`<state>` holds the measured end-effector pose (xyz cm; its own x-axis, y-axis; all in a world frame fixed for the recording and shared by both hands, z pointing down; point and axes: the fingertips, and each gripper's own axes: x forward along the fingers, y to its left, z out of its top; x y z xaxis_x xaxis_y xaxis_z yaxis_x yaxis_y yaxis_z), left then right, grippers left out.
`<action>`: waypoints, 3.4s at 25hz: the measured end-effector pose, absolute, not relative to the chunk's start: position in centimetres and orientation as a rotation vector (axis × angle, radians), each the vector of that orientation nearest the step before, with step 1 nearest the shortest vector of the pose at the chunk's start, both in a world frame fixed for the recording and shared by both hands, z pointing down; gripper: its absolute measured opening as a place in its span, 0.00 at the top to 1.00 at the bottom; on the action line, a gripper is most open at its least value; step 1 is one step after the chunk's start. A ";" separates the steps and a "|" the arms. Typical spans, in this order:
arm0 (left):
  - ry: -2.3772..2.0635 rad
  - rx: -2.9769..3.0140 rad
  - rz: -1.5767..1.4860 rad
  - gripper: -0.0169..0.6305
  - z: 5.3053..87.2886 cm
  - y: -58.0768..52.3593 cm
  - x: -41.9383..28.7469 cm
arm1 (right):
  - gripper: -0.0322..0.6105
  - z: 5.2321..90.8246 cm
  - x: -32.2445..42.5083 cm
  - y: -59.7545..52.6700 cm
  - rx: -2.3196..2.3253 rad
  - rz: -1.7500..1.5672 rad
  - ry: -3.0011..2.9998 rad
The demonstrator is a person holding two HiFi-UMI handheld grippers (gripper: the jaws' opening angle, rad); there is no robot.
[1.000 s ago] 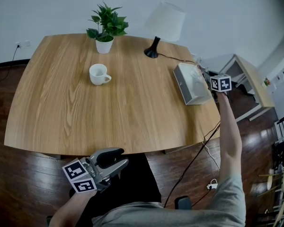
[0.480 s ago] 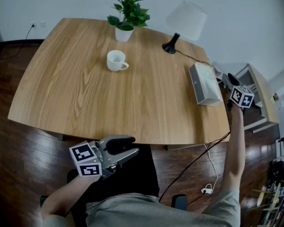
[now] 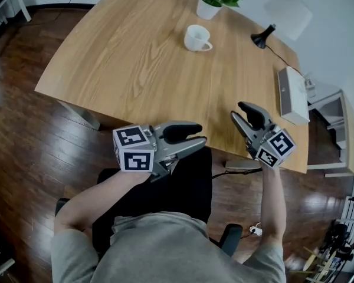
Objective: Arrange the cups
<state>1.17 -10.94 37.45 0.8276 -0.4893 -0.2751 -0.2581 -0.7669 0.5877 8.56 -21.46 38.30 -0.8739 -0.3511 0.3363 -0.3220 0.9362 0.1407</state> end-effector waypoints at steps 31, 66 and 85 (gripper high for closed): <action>-0.501 2.512 -0.554 0.73 36.9 -10.3 1.4 | 0.72 41.9 -5.3 -42.1 0.703 -0.192 -2.536; -0.321 2.698 0.028 0.79 40.0 -17.7 19.1 | 0.84 32.3 32.8 -30.0 1.380 -0.035 -2.576; -0.389 2.654 -0.005 0.88 40.1 -18.6 18.7 | 0.84 34.3 46.5 -39.8 1.536 0.108 -2.347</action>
<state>18.74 -18.62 40.10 0.9602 -0.2727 0.0609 -0.2712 -0.8565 0.4391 46.54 -39.84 34.30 -0.3627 -0.8769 0.3155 -0.9022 0.4152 0.1169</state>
